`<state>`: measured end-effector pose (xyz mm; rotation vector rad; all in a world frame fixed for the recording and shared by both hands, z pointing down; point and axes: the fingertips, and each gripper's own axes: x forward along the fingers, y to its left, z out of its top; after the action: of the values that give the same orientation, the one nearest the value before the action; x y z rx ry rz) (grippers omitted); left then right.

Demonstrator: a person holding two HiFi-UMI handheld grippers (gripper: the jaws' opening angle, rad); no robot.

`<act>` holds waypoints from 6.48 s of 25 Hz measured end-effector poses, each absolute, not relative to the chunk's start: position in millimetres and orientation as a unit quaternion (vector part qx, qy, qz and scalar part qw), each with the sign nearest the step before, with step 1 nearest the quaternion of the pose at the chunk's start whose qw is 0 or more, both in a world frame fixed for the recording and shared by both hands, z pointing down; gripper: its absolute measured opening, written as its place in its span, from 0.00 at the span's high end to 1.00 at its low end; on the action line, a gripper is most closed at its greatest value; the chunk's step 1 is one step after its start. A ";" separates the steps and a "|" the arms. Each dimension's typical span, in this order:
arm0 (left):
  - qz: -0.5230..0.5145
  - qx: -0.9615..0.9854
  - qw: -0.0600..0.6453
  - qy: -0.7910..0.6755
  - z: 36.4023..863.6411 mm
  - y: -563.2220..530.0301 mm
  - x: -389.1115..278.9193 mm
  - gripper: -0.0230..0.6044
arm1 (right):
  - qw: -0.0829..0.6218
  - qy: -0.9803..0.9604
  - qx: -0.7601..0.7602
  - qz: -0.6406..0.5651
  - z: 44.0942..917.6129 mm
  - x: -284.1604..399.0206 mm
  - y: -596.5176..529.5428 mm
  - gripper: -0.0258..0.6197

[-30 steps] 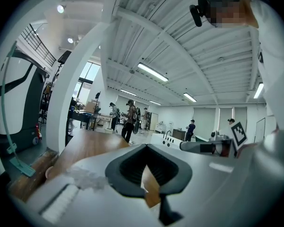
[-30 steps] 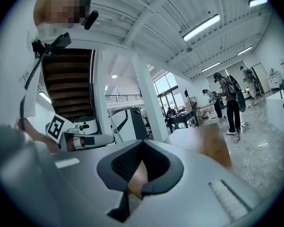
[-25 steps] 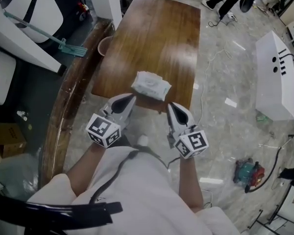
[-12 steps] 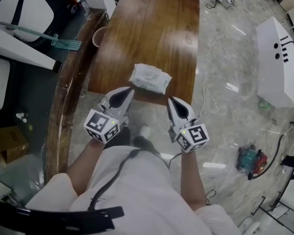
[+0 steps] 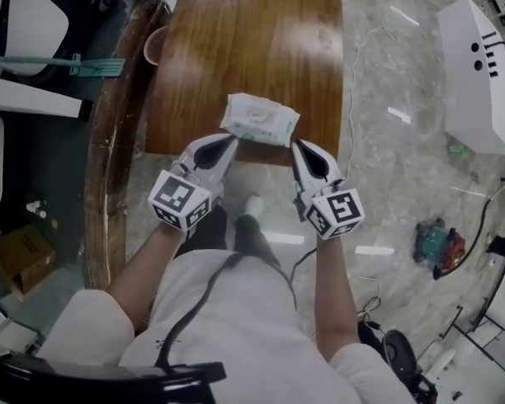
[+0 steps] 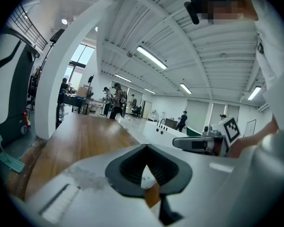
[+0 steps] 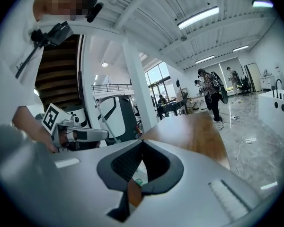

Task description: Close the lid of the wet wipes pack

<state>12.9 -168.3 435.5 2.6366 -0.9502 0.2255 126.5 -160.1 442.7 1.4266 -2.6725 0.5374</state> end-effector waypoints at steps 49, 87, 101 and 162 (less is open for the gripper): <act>0.132 0.907 0.220 -0.335 563.5 -235.2 18.8 0.96 | 0.112 -0.890 0.409 0.166 553.3 94.0 -273.4 0.70; 0.121 0.910 0.211 -0.335 545.7 -202.0 1.8 0.96 | 0.213 -0.900 0.365 0.107 560.3 61.5 -220.8 0.70; 0.114 0.911 0.209 -0.336 539.8 -192.4 -17.2 0.96 | 0.270 -0.891 0.355 0.087 573.8 40.6 -211.8 0.70; 0.078 0.944 0.131 -0.291 411.9 -141.5 2.1 0.96 | 0.073 -0.858 0.490 0.134 426.8 66.7 -140.8 0.95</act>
<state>2.1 -141.5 411.9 2.7427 -0.8465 0.2277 66.7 -140.8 426.8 1.4716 -2.5786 0.4040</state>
